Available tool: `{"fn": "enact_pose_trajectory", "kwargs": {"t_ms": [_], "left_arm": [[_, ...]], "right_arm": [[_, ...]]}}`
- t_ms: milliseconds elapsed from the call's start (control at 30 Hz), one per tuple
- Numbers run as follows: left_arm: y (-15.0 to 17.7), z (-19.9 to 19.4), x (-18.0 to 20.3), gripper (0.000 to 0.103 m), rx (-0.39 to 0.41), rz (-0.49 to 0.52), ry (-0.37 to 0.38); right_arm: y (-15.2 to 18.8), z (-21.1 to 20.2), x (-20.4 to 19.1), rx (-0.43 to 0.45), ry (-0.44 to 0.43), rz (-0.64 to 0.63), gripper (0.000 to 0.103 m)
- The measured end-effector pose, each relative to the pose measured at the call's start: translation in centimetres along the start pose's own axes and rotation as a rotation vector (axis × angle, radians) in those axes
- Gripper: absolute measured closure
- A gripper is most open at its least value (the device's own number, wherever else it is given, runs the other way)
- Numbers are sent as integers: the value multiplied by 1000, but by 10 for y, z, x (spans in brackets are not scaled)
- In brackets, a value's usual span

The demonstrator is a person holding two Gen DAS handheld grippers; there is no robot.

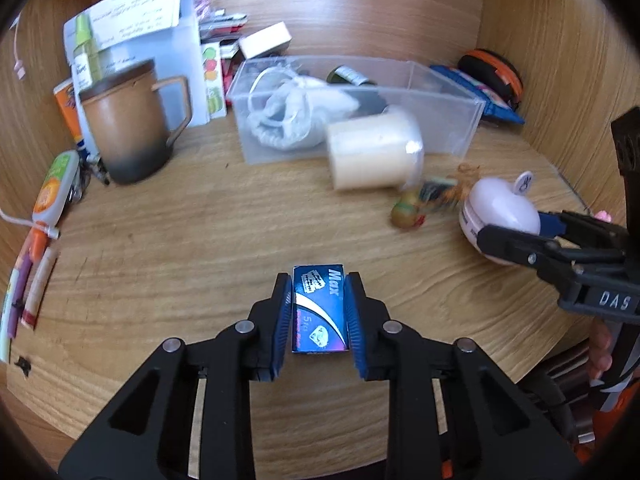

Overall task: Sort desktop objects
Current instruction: 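Grasp the blue Max card pack with the left gripper while the right gripper grasps the pink round object, then lift the card pack and pink object and carry both over the clear box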

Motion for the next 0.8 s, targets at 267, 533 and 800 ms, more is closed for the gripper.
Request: {"fn": "enact_pose_trajectory", "kwargs": {"t_ms": [267, 533, 800], "left_arm": [[-31, -11, 1, 77, 44, 47, -67], [-54, -27, 1, 77, 92, 58, -63], [-85, -40, -7, 77, 153, 49, -58]], "right_arm": [[-14, -22, 7, 57, 16, 2, 42], [-40, -51, 11, 124, -1, 11, 42], [-70, -80, 3, 214, -11, -28, 42]]}}
Point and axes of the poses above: each gripper's, at about its wrist camera, not at the fingertips, and z roughly the way its jaws point, x to its right, y to its underside, the point moved 5 cm from there along z, roughly the way its jaws point, and after that the axes turned 15 degrees about z, right-handed, at the moved point
